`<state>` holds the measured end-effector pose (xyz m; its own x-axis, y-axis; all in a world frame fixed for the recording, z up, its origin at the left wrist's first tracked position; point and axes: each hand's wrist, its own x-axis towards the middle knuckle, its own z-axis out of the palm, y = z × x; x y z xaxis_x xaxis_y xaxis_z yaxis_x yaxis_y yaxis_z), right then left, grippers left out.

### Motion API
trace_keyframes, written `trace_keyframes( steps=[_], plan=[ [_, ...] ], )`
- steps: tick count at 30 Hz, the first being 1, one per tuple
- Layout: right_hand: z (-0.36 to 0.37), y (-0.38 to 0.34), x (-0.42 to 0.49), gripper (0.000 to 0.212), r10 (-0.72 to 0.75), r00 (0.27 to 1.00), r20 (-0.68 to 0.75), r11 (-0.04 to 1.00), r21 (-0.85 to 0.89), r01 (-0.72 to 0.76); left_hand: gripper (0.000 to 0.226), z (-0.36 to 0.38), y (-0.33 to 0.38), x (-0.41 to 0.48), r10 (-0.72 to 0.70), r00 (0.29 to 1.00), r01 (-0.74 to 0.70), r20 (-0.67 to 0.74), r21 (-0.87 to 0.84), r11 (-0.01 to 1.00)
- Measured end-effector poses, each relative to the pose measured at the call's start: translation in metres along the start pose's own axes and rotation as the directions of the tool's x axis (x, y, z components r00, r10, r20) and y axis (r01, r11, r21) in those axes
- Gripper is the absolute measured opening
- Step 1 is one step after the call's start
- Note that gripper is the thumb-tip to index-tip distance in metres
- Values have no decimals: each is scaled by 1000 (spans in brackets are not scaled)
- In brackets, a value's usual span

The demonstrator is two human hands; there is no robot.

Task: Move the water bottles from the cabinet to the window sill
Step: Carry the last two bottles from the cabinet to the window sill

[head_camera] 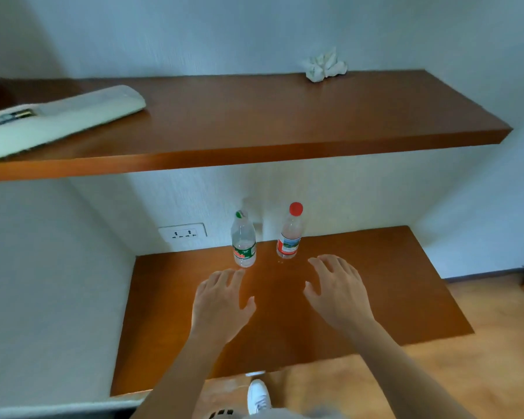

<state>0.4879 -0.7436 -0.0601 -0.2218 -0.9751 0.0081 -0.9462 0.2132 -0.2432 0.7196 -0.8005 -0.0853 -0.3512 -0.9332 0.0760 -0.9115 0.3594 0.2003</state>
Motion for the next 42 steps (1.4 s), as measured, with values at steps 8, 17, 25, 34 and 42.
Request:
trace_keyframes(
  steps=[8,17,25,34,42],
  plan=[
    [23,27,72,63,135,987,81,983,115,-144,68,24,-31,64,-204,975,215,90,-135,967],
    [61,7,134,104,278,935,221,779,517,-354,101,44,-24,125,-396,911,394,117,-536,747],
    [80,-10,175,82,297,931,211,847,393,-359,88,55,-14,150,-379,894,436,238,-656,616],
    [73,6,163,48,280,950,139,839,445,-312,64,48,3,137,-413,880,445,236,-716,539],
    [24,5,134,74,295,956,3,694,687,-216,61,8,39,108,-403,911,307,89,-799,517]
  ],
)
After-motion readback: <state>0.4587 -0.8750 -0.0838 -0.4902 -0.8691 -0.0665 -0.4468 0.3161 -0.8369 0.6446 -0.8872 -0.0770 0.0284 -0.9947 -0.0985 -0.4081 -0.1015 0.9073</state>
